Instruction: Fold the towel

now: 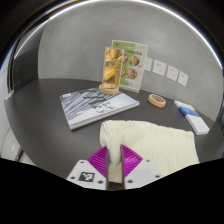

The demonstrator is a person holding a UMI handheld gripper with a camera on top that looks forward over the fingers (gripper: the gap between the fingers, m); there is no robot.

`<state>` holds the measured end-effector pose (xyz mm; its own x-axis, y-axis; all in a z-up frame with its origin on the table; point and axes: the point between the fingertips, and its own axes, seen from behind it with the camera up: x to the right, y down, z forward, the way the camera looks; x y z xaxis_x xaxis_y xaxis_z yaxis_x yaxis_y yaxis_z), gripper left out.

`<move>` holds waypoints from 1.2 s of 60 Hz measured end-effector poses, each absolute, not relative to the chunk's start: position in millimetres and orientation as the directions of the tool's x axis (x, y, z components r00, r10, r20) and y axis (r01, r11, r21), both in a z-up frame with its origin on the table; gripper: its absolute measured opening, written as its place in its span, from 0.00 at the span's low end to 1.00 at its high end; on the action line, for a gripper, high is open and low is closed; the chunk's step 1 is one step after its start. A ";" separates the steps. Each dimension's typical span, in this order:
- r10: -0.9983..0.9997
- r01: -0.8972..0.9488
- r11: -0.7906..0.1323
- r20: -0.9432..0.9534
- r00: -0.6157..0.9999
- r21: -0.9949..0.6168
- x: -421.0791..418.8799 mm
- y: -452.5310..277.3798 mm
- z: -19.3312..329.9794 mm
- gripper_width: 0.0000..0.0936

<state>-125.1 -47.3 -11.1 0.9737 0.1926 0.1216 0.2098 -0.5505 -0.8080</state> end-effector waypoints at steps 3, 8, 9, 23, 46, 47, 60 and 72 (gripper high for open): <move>0.191 0.220 -0.537 0.137 0.972 -0.814 -120.5 -44.3 -10.8 0.10; 0.191 0.204 -0.524 0.119 0.974 -0.827 -120.9 -44.1 -10.1 0.07; 0.189 0.196 -0.521 0.112 0.976 -0.831 -121.0 -43.7 -9.6 0.05; 0.234 0.144 -0.453 0.039 0.972 -0.880 -111.5 -44.4 23.8 0.02; -0.058 -0.035 -0.501 -0.007 0.998 -0.865 99.8 -30.7 30.7 0.04; -0.074 -0.045 -0.511 -0.009 0.997 -0.858 107.0 -31.7 24.5 0.04; -0.136 -0.128 -0.529 -0.066 0.989 -0.839 126.7 -36.2 10.1 0.17; -0.300 -0.084 -0.515 0.088 0.950 -0.853 170.9 -63.8 32.9 0.90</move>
<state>170.9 -63.8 32.9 0.9500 -0.2998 0.0877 -0.0838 -0.5150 -0.8531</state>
